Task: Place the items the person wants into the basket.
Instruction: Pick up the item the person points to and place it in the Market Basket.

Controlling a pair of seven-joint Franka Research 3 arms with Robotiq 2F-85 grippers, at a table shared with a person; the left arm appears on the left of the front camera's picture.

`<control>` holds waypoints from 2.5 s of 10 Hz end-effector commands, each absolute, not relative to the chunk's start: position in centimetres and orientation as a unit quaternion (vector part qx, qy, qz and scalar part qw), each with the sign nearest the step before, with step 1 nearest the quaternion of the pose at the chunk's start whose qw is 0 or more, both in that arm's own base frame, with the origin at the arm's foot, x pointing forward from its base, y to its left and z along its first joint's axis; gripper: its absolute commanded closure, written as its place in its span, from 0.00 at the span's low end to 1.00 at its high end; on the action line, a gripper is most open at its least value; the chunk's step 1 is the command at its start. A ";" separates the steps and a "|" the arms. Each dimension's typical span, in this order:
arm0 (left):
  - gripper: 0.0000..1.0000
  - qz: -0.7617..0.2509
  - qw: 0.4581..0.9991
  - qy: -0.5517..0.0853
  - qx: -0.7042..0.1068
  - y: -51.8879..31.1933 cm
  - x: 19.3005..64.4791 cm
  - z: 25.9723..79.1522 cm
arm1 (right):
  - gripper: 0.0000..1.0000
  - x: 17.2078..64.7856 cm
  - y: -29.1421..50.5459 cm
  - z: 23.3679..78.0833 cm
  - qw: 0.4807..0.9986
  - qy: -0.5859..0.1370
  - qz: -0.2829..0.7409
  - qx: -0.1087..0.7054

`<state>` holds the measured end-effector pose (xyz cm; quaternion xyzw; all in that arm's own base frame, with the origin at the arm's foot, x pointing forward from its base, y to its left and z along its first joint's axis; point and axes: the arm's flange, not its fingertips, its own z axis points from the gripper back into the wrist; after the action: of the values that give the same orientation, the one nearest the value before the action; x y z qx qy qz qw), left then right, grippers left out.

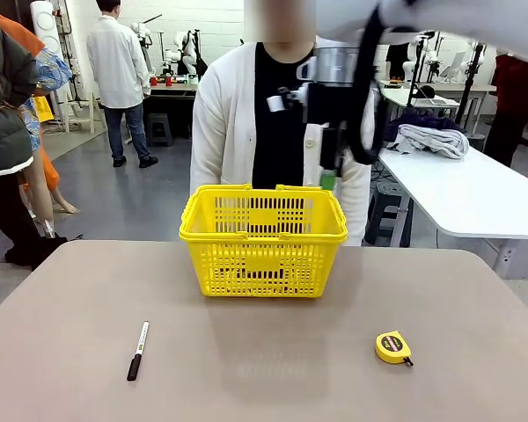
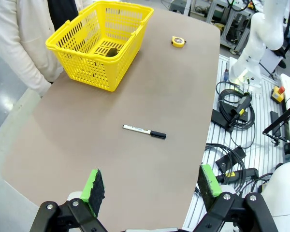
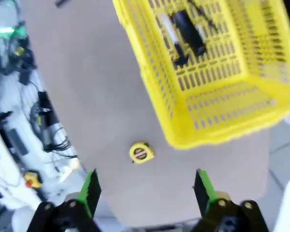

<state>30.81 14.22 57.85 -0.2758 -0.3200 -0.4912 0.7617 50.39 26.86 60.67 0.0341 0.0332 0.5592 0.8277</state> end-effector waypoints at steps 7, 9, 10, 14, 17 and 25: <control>0.00 -0.499 0.753 -0.329 -0.276 14.4 30.7 57.8 | 0.00 40.3 13.4 55.0 0.878 -0.032 0.472 0.074; 0.00 -0.499 0.753 -0.329 -0.276 14.4 30.7 57.8 | 0.00 40.5 13.3 55.8 0.884 -0.011 0.464 0.054; 0.00 -0.499 0.753 -0.329 -0.276 14.4 30.7 57.8 | 0.00 40.5 13.3 55.8 0.884 -0.011 0.464 0.054; 0.00 -0.499 0.753 -0.329 -0.276 14.4 30.7 57.8 | 0.00 40.5 13.3 55.8 0.884 -0.011 0.464 0.054; 0.00 -0.499 0.753 -0.329 -0.276 14.4 30.7 57.8 | 0.00 40.5 13.3 55.8 0.884 -0.011 0.464 0.054; 0.00 -0.499 0.753 -0.329 -0.276 14.4 30.7 57.8 | 0.00 28.7 -0.6 57.0 0.780 -0.206 0.547 0.224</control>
<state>30.83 14.28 57.80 -0.2746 -0.3204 -0.4929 0.7609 31.68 2.93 57.59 0.1552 -0.1644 0.5284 0.8184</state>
